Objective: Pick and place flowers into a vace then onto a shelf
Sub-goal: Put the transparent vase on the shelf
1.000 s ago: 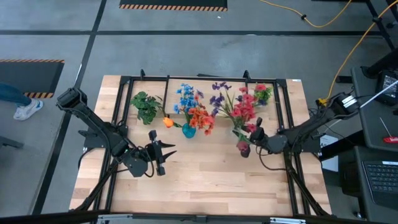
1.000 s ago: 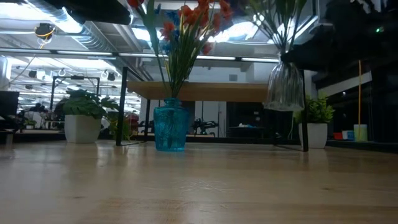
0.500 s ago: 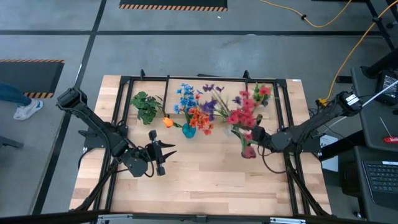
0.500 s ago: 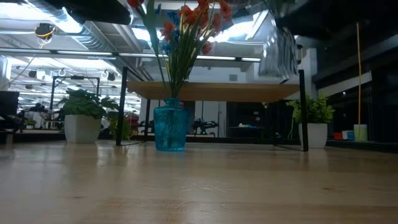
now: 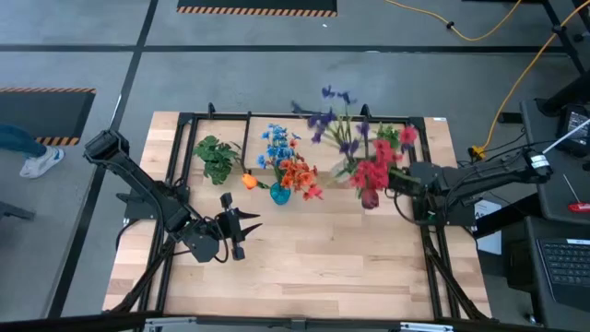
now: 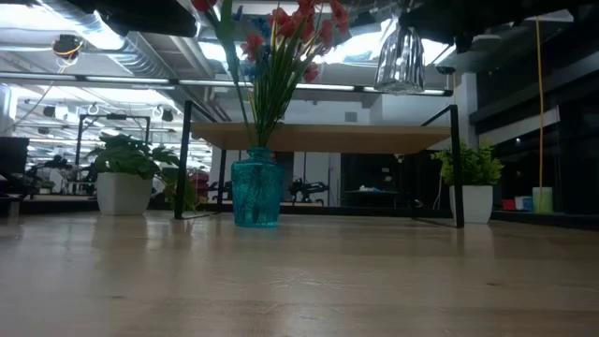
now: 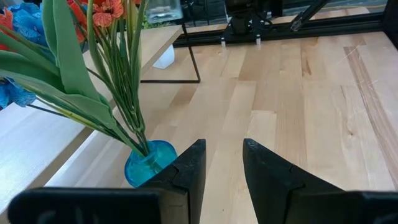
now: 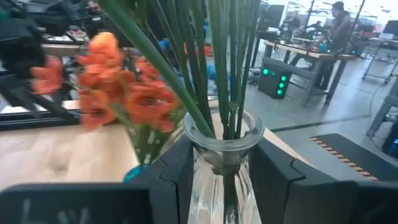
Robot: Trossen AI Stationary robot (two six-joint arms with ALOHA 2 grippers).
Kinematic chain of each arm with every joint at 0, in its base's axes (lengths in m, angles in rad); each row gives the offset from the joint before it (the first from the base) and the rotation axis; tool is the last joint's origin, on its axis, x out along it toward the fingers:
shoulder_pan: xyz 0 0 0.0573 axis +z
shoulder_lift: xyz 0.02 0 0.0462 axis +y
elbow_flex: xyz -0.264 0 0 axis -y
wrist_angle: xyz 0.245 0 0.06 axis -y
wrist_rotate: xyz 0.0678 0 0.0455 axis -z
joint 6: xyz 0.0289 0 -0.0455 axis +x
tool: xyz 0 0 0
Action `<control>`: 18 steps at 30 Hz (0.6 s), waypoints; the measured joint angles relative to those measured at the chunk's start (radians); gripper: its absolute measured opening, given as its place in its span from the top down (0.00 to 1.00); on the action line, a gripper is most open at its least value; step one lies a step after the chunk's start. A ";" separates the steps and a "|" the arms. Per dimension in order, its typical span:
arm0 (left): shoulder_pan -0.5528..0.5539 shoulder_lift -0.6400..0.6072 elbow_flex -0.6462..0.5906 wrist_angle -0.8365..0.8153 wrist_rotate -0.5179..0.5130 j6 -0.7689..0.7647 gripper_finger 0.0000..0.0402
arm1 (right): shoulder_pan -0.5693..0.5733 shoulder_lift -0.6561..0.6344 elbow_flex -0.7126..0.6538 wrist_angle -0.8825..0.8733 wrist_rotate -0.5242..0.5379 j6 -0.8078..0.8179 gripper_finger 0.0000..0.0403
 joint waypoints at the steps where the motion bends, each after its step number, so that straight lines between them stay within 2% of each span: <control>1: 0.000 0.000 0.000 0.000 0.000 0.000 0.75 | -0.027 -0.008 0.000 -0.010 -0.018 0.001 0.70; 7: 0.000 0.000 0.000 0.000 0.000 -0.008 0.75 | -0.175 -0.024 0.000 -0.038 -0.130 0.022 0.70; 18: 0.000 0.000 0.000 0.000 0.000 -0.008 0.75 | -0.364 -0.020 0.000 -0.051 -0.219 0.049 0.70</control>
